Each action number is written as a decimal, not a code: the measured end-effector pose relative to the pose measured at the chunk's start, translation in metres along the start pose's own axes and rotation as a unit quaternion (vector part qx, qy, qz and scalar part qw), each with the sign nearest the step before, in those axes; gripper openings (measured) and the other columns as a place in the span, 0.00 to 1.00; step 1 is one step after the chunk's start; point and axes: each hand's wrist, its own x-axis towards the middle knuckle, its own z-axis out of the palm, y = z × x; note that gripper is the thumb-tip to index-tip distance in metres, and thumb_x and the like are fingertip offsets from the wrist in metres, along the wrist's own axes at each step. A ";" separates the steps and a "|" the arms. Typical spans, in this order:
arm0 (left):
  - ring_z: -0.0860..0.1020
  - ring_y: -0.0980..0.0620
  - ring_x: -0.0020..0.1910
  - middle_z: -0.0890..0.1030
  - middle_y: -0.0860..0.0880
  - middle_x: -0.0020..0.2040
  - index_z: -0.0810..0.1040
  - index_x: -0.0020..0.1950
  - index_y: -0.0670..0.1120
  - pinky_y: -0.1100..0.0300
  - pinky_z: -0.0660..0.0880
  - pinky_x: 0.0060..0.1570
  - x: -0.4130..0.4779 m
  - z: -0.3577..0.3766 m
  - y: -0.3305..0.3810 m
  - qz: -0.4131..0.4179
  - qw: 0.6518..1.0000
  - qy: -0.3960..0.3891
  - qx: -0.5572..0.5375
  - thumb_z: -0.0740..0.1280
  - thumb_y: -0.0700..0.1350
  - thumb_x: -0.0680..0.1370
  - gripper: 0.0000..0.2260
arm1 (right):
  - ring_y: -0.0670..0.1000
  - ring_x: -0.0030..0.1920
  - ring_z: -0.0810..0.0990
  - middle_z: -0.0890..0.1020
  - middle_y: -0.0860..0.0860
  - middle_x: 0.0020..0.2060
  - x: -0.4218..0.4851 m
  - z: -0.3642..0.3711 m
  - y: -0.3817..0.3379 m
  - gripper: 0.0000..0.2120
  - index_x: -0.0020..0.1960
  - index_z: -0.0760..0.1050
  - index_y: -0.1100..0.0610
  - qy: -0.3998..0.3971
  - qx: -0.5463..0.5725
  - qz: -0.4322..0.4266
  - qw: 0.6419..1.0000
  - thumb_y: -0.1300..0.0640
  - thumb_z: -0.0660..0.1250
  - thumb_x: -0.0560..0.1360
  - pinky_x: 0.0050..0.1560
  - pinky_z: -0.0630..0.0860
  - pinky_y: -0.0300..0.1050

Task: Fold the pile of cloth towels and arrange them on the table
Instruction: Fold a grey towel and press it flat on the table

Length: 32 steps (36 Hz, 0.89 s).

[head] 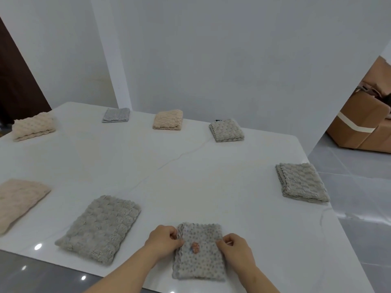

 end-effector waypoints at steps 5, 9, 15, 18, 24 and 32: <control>0.70 0.52 0.40 0.72 0.53 0.36 0.70 0.36 0.52 0.60 0.67 0.42 0.004 0.002 0.002 -0.008 0.999 0.007 -0.044 0.64 0.46 0.77 0.10 | 0.48 0.36 0.72 0.75 0.47 0.33 -0.004 0.002 0.001 0.09 0.35 0.67 0.51 0.000 -0.010 0.018 1.000 0.53 0.63 0.72 0.41 0.67 0.43; 0.74 0.50 0.47 0.75 0.51 0.45 0.71 0.37 0.56 0.59 0.70 0.48 0.003 0.003 0.002 -0.014 1.000 0.005 -0.017 0.64 0.52 0.76 0.08 | 0.48 0.35 0.69 0.72 0.49 0.32 -0.003 -0.001 0.003 0.11 0.35 0.64 0.53 0.002 -0.019 0.013 1.000 0.56 0.63 0.73 0.37 0.64 0.42; 0.73 0.48 0.55 0.70 0.50 0.48 0.66 0.35 0.57 0.58 0.71 0.55 -0.001 0.005 0.003 -0.019 0.997 0.012 0.074 0.65 0.54 0.75 0.11 | 0.47 0.34 0.69 0.72 0.49 0.33 -0.004 -0.003 0.004 0.12 0.36 0.65 0.54 0.011 -0.012 0.003 1.000 0.55 0.63 0.75 0.34 0.64 0.39; 0.73 0.48 0.56 0.69 0.51 0.49 0.66 0.35 0.57 0.58 0.71 0.55 -0.002 0.005 0.005 -0.018 0.996 0.018 0.083 0.64 0.53 0.76 0.11 | 0.47 0.34 0.69 0.72 0.49 0.33 -0.006 -0.003 0.004 0.12 0.35 0.64 0.54 0.009 0.000 0.010 1.000 0.54 0.63 0.75 0.35 0.64 0.40; 0.72 0.50 0.51 0.71 0.51 0.48 0.66 0.34 0.57 0.58 0.70 0.52 -0.001 0.007 0.003 -0.014 0.996 0.026 0.085 0.64 0.54 0.75 0.11 | 0.48 0.39 0.72 0.74 0.48 0.36 -0.006 -0.003 0.006 0.09 0.37 0.68 0.52 0.012 -0.013 -0.008 1.000 0.54 0.63 0.75 0.38 0.66 0.40; 0.71 0.52 0.44 0.72 0.52 0.43 0.66 0.35 0.58 0.59 0.68 0.46 0.004 0.009 0.000 -0.004 0.997 0.037 0.070 0.61 0.52 0.77 0.11 | 0.49 0.42 0.74 0.74 0.46 0.37 -0.004 0.000 0.007 0.11 0.37 0.65 0.51 0.036 -0.013 -0.030 0.999 0.51 0.61 0.77 0.41 0.69 0.42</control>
